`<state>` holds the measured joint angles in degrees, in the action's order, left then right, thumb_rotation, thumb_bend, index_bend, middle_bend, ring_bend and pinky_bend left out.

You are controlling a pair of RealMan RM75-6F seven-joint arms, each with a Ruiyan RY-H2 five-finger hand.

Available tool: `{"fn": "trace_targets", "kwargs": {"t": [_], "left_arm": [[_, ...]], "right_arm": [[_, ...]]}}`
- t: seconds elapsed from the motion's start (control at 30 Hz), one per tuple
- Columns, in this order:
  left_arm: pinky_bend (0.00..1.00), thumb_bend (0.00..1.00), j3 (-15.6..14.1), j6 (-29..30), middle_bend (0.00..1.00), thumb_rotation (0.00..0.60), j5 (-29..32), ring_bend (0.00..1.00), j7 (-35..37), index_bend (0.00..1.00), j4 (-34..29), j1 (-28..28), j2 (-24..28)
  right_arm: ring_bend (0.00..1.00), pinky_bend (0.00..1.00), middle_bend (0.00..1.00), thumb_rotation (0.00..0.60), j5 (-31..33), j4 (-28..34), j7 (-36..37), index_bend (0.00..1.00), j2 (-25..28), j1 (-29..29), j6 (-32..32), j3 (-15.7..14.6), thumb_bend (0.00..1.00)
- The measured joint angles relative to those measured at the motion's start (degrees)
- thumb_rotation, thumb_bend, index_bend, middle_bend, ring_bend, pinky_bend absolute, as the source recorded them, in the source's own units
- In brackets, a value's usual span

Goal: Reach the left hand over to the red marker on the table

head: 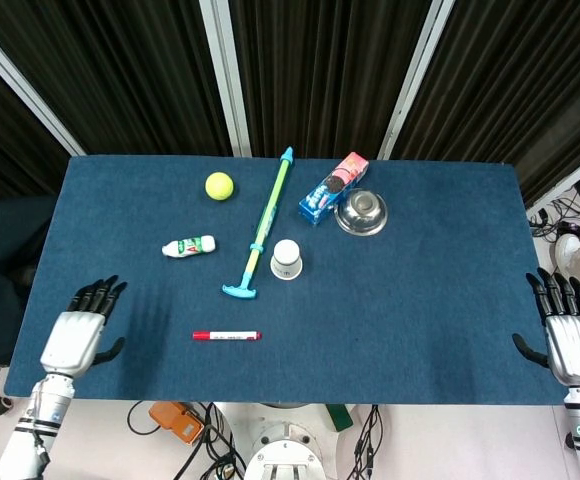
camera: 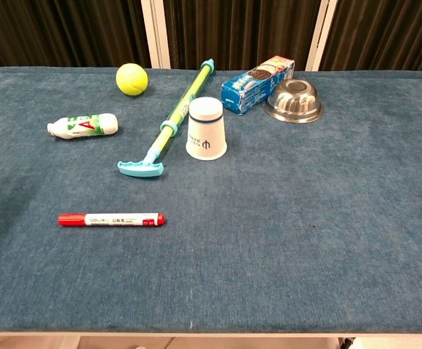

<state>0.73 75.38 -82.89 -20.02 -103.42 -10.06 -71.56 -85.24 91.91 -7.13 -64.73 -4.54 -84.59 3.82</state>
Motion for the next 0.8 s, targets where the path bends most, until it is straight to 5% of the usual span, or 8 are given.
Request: {"fn": "trace_targets", "kwargs": {"t": [0.37,0.8], "left_arm": [[0.10,0.24,-0.7,-4.9,0.00,0.600,2.8,0.00,-11.5,0.15,-5.0,-3.7,-7.9],[0.10,0.22,1.1,-7.9,0.00,0.600,10.7,0.00,-19.7,0.26,-3.3,-7.8,-18.9]], "right_arm": [[0.06,0.00,0.08,0.600,0.3,0.2,-0.2,0.11,0.0,-0.2,0.5,0.0,0.35],[0.06,0.00,0.08,0.600,0.4,0.3,-0.2,0.11,0.1,-0.4,0.9,0.0,0.35]]}}
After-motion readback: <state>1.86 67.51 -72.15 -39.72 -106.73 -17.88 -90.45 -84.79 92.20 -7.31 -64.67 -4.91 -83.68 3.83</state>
